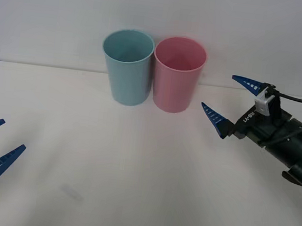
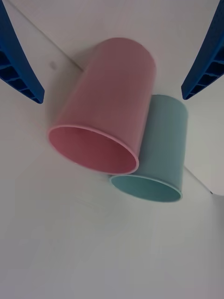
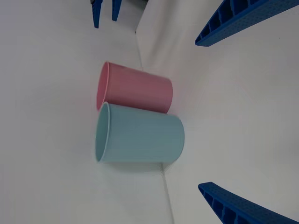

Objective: Grasp the object on the table and drop it into the matching bin: aluminum can to the light blue bin, PET bottle to the pink bin.

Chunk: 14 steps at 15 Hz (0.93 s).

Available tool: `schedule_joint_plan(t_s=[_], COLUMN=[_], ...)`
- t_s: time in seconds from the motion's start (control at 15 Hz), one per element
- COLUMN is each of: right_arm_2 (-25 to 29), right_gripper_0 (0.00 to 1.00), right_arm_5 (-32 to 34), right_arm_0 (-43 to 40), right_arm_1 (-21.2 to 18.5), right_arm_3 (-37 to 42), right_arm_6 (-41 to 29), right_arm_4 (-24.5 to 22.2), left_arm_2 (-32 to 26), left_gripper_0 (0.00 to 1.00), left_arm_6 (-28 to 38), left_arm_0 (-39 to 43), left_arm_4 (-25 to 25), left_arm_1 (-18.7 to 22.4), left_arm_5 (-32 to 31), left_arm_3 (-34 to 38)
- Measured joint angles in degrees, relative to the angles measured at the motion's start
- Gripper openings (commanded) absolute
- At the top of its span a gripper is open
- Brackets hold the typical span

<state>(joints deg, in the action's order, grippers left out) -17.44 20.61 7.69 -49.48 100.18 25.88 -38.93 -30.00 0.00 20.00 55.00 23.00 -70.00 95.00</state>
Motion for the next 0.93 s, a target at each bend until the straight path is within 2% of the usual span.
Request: schedule_joint_plan(t_s=[0.4, 0.6, 0.93], right_arm_2=[14.2, 20.6, 28.7], right_gripper_0=[1.0, 1.0, 1.0], right_arm_5=[14.9, 21.7, 32.1], right_arm_0=[-14.4, -22.2, -31.9], right_arm_1=[-0.4, -0.2, 0.8], right_arm_3=[0.0, 0.0, 0.0], right_arm_6=[0.6, -0.7, -9.9], right_arm_4=[-3.9, -4.1, -4.2], left_arm_2=[0.0, 0.0, 0.0], left_gripper_0=[1.0, 1.0, 1.0], left_arm_6=[0.0, 0.0, 0.0], left_arm_0=[0.0, 0.0, 0.0], left_arm_4=[0.0, 0.0, 0.0], left_arm_1=[0.0, 0.0, 0.0], left_arm_5=[0.0, 0.0, 0.0], left_arm_3=[0.0, 0.0, 0.0])
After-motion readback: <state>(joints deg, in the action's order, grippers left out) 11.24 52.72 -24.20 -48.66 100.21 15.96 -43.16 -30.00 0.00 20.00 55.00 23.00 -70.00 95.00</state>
